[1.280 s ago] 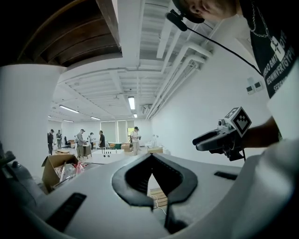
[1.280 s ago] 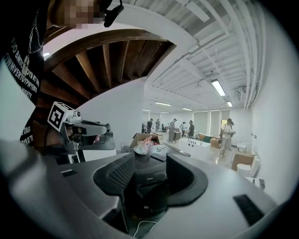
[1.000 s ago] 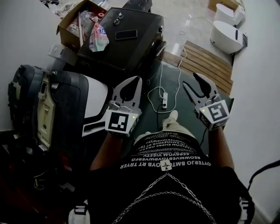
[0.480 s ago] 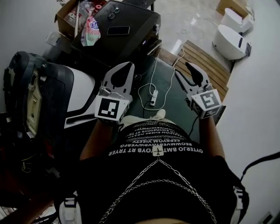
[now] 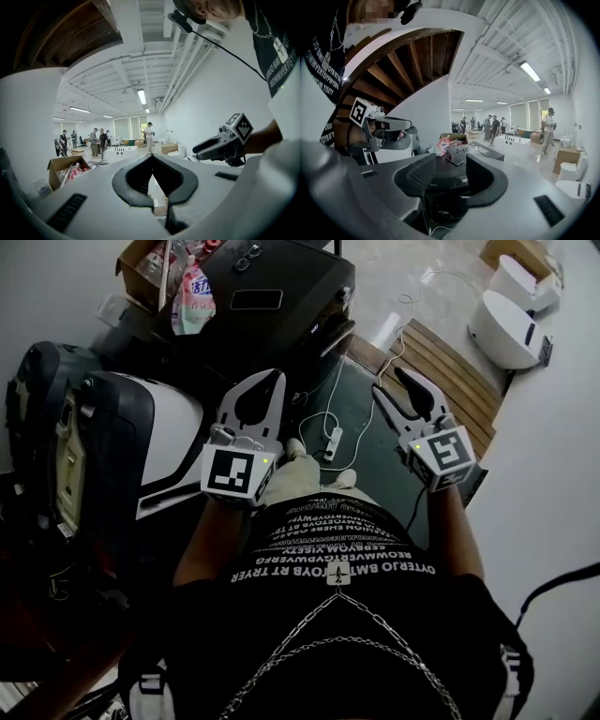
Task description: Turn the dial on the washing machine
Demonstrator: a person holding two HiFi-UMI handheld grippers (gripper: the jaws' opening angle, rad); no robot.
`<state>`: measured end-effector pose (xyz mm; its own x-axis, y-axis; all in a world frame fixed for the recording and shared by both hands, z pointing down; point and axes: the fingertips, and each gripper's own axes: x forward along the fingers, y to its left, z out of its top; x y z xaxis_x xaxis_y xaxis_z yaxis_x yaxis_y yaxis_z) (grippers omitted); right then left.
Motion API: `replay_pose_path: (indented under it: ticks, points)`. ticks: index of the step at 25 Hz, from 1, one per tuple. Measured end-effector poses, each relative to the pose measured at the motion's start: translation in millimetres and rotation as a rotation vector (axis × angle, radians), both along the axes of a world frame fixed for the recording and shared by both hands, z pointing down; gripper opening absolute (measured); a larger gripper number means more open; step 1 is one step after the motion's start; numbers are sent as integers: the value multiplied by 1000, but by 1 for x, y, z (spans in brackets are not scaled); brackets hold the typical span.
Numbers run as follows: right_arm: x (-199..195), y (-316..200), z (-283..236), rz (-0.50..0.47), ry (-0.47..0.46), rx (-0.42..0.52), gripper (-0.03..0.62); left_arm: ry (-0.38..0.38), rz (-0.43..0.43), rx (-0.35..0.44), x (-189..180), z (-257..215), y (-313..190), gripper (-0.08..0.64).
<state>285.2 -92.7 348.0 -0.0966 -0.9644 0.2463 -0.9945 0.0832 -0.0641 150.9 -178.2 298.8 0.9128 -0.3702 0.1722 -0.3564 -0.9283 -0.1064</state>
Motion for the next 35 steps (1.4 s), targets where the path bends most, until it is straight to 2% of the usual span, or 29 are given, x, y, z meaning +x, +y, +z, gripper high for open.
replay_pose_path:
  ticks: [8, 14, 18, 21, 27, 30, 35]
  points:
    - [13, -56, 0, 56, 50, -48, 201, 24, 51, 6, 18, 4, -71, 6]
    - [14, -111, -17, 106, 70, -52, 201, 89, 76, 10, 26, -6, -130, 6]
    - [13, -133, -12, 110, 118, -88, 202, 99, 103, -12, 29, 0, -150, 6]
    - [18, -147, -4, 100, 137, -117, 202, 107, 104, 3, 32, 0, -160, 6]
    - [54, -162, 35, 36, 170, -154, 204, 77, 10, 5, 37, 8, -169, 6]
    - [74, -170, 51, -28, 155, -172, 204, 75, -57, 24, 47, 3, -162, 6]
    - [115, -180, 84, -147, 160, -211, 207, 63, -194, 2, 66, 14, -151, 6]
